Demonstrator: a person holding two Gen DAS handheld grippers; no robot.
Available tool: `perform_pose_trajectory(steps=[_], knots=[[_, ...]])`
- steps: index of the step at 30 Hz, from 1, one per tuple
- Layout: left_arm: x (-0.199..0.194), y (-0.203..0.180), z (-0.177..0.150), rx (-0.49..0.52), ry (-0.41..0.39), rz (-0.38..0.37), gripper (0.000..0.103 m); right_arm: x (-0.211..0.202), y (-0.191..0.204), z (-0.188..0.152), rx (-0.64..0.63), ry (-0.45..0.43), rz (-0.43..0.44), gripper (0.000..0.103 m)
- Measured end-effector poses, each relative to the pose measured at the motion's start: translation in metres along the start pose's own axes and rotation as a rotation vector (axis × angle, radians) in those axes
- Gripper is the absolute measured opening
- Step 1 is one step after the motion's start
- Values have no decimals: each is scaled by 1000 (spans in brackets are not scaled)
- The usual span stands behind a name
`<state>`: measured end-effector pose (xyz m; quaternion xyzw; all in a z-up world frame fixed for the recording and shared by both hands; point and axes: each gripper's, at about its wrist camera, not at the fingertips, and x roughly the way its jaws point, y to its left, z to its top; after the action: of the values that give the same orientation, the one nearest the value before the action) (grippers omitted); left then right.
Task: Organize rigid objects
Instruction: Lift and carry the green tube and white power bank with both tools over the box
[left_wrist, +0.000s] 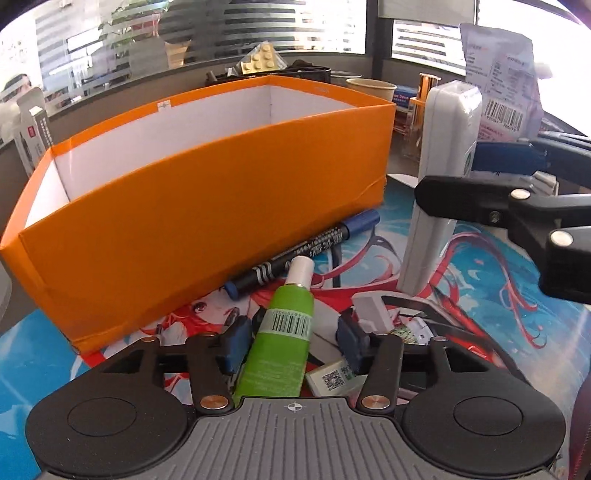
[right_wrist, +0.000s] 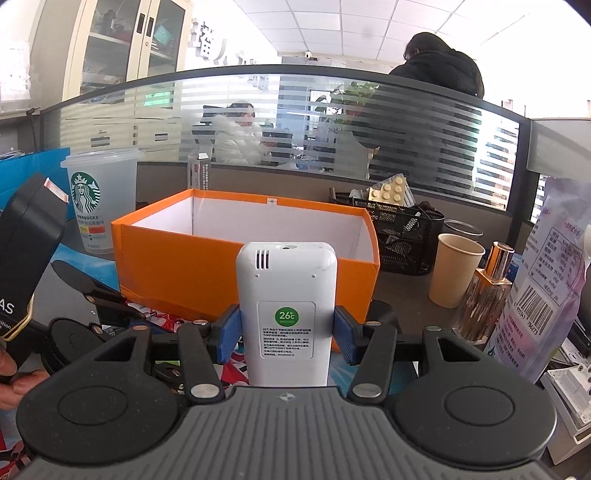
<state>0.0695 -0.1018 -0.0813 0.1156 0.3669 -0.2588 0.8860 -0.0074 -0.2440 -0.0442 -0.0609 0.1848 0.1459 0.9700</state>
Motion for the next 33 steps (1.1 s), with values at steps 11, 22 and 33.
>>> perform_pose_trajectory(steps=[11,22,33], knots=[[-16,4,-4,-53,-59,12,27,-3,3,4,-6,-12,-7,50],[-78,16,24,-92,-224,30,20,-19,12,30,-13,-93,4,50],[-107,34,54,-138,-319,50,19,-18,20,69,-37,-145,25,50]])
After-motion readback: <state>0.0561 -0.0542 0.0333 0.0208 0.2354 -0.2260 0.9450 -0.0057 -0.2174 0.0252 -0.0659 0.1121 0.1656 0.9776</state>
